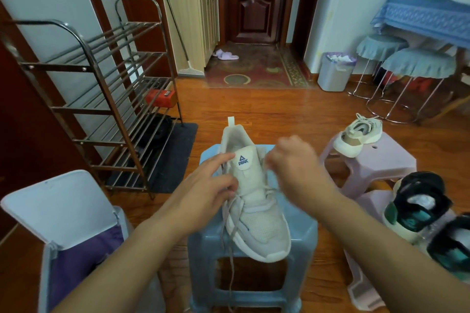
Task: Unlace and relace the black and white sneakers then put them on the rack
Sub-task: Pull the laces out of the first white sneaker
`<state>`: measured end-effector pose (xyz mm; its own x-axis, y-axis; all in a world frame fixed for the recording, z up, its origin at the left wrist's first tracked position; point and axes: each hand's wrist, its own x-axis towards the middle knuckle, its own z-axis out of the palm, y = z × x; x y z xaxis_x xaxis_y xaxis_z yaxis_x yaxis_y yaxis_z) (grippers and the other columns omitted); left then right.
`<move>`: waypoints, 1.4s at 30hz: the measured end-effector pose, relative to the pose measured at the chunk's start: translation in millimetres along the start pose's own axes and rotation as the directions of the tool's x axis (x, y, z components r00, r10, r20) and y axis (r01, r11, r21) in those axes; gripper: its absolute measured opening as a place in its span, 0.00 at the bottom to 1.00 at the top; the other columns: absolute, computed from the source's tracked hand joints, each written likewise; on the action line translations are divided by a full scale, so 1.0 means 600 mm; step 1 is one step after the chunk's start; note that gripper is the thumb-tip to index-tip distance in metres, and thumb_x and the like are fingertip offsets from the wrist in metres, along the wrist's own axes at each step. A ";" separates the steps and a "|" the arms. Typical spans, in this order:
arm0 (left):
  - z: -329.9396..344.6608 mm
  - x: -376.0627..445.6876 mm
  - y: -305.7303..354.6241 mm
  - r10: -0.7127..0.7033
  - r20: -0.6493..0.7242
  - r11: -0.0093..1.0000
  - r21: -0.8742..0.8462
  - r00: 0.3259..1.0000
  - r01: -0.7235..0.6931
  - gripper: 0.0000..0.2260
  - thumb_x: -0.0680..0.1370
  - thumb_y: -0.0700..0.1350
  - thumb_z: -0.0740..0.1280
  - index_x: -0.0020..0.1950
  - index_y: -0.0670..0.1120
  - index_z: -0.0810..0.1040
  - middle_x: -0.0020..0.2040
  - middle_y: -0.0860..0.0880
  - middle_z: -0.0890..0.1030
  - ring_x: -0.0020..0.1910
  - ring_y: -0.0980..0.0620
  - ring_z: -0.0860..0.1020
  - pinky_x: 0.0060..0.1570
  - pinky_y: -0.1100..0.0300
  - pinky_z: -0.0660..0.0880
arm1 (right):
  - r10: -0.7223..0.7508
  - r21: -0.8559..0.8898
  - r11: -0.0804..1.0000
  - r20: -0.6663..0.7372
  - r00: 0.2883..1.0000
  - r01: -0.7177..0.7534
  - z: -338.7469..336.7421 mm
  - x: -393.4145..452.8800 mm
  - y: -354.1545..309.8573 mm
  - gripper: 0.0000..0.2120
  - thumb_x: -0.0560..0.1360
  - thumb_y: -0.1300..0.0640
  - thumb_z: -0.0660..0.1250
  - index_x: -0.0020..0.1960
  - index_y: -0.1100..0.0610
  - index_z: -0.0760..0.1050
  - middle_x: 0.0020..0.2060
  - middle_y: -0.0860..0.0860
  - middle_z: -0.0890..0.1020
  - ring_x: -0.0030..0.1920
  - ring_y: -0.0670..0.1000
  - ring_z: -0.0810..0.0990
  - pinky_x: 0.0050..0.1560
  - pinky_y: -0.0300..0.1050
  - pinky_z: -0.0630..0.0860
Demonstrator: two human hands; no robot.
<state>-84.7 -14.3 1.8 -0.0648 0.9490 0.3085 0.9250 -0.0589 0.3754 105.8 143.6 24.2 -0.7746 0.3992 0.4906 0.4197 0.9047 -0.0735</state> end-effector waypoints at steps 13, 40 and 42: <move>0.000 0.003 0.012 -0.008 -0.015 0.999 0.041 1.000 0.009 0.01 0.79 0.48 0.71 0.49 0.54 0.81 0.78 0.52 0.65 0.74 0.49 0.66 0.68 0.52 0.68 | -0.170 0.098 0.983 0.125 0.978 0.158 0.014 -0.015 -0.024 0.08 0.70 0.63 0.74 0.40 0.50 0.80 0.37 0.47 0.75 0.41 0.52 0.71 0.39 0.48 0.66; 0.010 0.007 0.017 0.160 0.112 0.927 0.324 0.981 -0.189 0.05 0.78 0.56 0.66 0.52 0.57 0.77 0.77 0.55 0.68 0.79 0.50 0.59 0.71 0.52 0.56 | -0.098 0.224 0.974 0.255 0.962 0.039 -0.001 -0.083 -0.012 0.06 0.79 0.61 0.65 0.49 0.50 0.77 0.49 0.44 0.73 0.49 0.48 0.74 0.44 0.48 0.76; 0.012 0.008 0.021 0.135 0.096 0.936 0.315 0.986 -0.159 0.05 0.78 0.56 0.67 0.51 0.57 0.78 0.76 0.57 0.70 0.77 0.51 0.59 0.68 0.52 0.58 | -0.015 0.237 0.969 0.319 0.948 -0.065 -0.018 -0.090 0.018 0.06 0.79 0.60 0.66 0.50 0.50 0.78 0.50 0.44 0.73 0.50 0.45 0.73 0.49 0.42 0.72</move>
<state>-70.4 -8.2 1.8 0.0972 0.9578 0.2707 0.9938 -0.1084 0.0266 157.7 130.3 6.3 -0.8910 0.4125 0.1895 0.3448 0.8865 -0.3086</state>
